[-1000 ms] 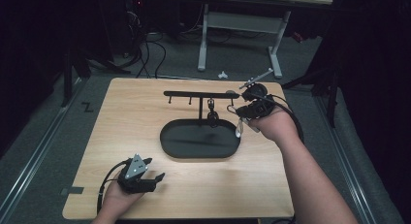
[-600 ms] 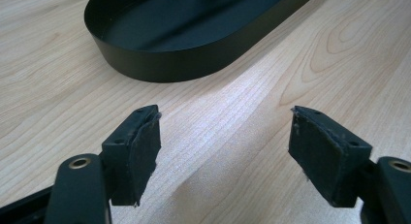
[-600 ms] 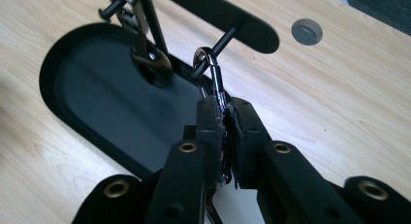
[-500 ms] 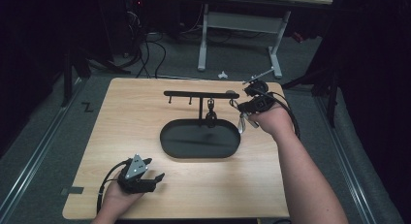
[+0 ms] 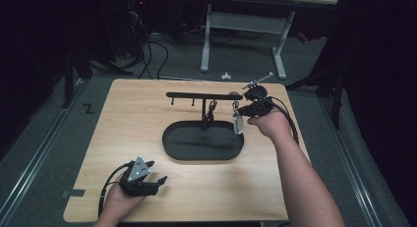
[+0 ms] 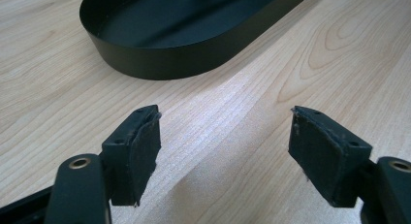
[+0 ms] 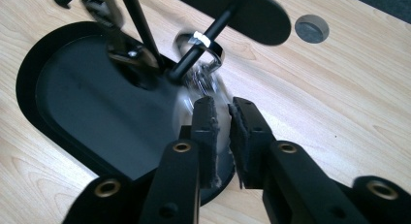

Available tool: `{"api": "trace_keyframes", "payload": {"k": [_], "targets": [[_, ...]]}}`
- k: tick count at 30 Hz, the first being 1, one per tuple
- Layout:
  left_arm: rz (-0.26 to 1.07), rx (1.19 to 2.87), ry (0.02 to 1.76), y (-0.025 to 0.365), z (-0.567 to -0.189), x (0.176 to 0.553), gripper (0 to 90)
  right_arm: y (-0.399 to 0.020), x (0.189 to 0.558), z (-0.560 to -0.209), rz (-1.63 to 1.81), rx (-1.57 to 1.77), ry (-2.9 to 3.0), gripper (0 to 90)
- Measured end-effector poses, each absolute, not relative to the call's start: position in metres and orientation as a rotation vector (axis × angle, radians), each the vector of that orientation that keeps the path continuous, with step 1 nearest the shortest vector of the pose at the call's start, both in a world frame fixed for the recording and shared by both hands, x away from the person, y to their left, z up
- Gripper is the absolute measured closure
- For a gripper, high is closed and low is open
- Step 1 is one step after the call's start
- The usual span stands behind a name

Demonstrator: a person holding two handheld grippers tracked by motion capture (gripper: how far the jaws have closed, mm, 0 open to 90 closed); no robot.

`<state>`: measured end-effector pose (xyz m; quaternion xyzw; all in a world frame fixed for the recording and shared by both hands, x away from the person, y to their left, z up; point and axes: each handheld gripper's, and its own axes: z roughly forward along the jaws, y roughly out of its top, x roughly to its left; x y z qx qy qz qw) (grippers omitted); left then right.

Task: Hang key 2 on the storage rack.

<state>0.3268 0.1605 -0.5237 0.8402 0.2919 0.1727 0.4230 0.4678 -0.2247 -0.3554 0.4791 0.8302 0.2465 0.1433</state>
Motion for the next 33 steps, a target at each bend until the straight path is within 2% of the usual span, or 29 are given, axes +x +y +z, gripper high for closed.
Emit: {"api": "trace_keyframes", "payload": {"k": [4,5,11,18,24,33], "targets": [[0.434,2.100,0.730,0.160,-0.524,0.327,27.6,-0.229,0.459,-0.359,0.728,1.379,2.381,74.5],[0.428,2.092,0.736,0.159,-0.523,0.327,27.6,-0.233,0.450,-0.365,0.739,1.387,2.366,66.9],[0.431,2.064,0.757,0.158,-0.520,0.328,27.5,-0.244,0.422,-0.395,0.770,1.343,2.328,50.7],[0.448,2.064,0.781,0.157,-0.519,0.331,27.2,-0.259,0.388,-0.442,0.822,1.384,2.221,46.2],[0.442,2.074,0.785,0.154,-0.521,0.332,27.2,-0.269,0.360,-0.477,0.920,1.388,2.153,38.7],[0.440,2.044,0.838,0.156,-0.523,0.333,27.0,-0.281,0.338,-0.507,0.964,1.364,2.103,26.5]]}}
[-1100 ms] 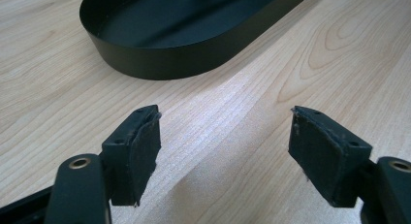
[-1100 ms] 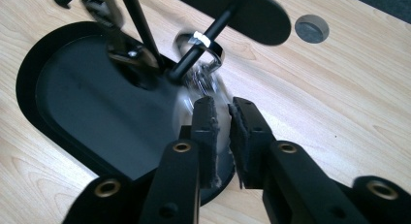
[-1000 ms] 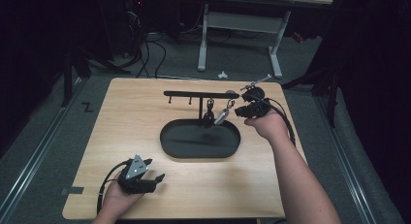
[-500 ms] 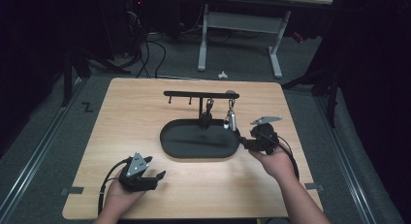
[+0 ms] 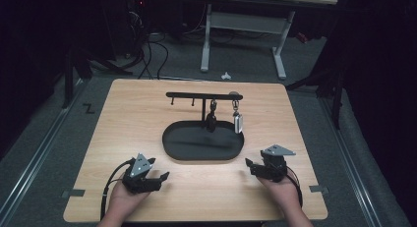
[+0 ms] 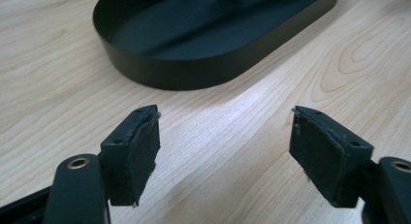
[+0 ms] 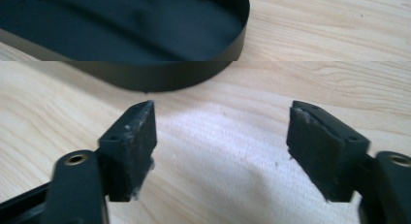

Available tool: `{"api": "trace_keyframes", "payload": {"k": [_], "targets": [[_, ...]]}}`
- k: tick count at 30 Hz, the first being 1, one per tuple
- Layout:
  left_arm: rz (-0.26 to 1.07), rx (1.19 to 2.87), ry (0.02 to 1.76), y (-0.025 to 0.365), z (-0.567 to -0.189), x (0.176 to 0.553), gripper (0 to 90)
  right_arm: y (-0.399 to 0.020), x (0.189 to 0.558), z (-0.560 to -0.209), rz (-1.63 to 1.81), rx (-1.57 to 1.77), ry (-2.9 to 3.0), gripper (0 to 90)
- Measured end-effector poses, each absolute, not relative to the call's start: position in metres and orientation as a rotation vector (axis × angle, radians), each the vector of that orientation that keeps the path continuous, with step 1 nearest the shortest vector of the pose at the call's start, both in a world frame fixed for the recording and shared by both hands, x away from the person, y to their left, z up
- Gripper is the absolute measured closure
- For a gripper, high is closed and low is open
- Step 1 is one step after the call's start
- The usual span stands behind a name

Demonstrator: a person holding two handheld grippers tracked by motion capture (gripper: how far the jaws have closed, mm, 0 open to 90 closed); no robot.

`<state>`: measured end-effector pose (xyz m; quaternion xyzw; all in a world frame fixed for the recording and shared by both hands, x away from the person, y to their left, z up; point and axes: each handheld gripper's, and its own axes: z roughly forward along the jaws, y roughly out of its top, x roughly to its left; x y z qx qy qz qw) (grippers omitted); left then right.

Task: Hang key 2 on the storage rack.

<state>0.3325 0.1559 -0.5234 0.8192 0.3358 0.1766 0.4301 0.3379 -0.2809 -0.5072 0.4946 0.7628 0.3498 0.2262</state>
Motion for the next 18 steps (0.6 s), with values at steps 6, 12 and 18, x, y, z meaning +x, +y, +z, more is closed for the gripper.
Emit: {"api": "trace_keyframes", "payload": {"k": [6,12,18], "targets": [[0.471,1.987,0.912,0.164,-0.522,0.331,27.0,-0.282,0.331,-0.514,0.995,1.293,2.075,20.6],[0.532,1.970,0.960,0.168,-0.521,0.330,25.7,-0.278,0.332,-0.520,0.919,1.279,2.074,16.0],[0.515,1.926,1.007,0.167,-0.521,0.333,25.0,-0.282,0.326,-0.518,0.975,1.293,2.036,16.1]]}}
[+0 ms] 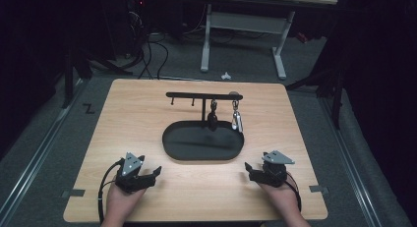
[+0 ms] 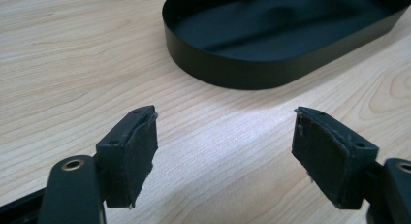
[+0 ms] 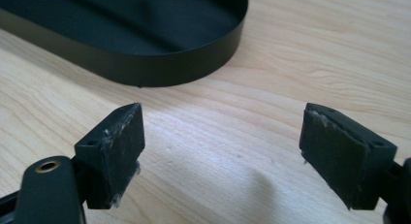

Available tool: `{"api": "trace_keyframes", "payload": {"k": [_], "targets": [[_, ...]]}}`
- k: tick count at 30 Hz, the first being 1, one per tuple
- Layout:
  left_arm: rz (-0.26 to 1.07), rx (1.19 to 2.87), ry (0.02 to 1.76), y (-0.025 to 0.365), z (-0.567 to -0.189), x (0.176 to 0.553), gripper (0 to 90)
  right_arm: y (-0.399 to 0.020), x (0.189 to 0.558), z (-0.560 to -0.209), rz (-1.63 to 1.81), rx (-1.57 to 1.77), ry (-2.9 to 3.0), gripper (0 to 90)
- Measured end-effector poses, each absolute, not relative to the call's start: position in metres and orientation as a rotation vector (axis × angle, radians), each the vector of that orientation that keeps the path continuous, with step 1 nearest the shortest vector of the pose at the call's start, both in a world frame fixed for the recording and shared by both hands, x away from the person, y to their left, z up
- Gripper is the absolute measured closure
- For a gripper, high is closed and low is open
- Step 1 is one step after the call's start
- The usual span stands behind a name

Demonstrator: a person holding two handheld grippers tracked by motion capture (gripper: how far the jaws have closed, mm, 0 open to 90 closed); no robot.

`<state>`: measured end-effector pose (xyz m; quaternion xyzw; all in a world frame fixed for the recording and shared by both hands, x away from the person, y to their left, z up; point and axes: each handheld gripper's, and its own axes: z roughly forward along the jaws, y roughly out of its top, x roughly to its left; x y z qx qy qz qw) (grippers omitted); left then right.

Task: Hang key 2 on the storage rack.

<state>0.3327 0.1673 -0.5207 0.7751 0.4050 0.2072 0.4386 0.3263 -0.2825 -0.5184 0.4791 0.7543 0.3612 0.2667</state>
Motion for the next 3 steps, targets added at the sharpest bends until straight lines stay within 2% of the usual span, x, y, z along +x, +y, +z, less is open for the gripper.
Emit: {"api": "trace_keyframes", "payload": {"k": [3], "targets": [[0.530,1.932,0.964,0.1613,-0.5153,0.3333,25.0,-0.2872,0.3216,-0.5182,0.980,1.316,2.003,16.1]]}}
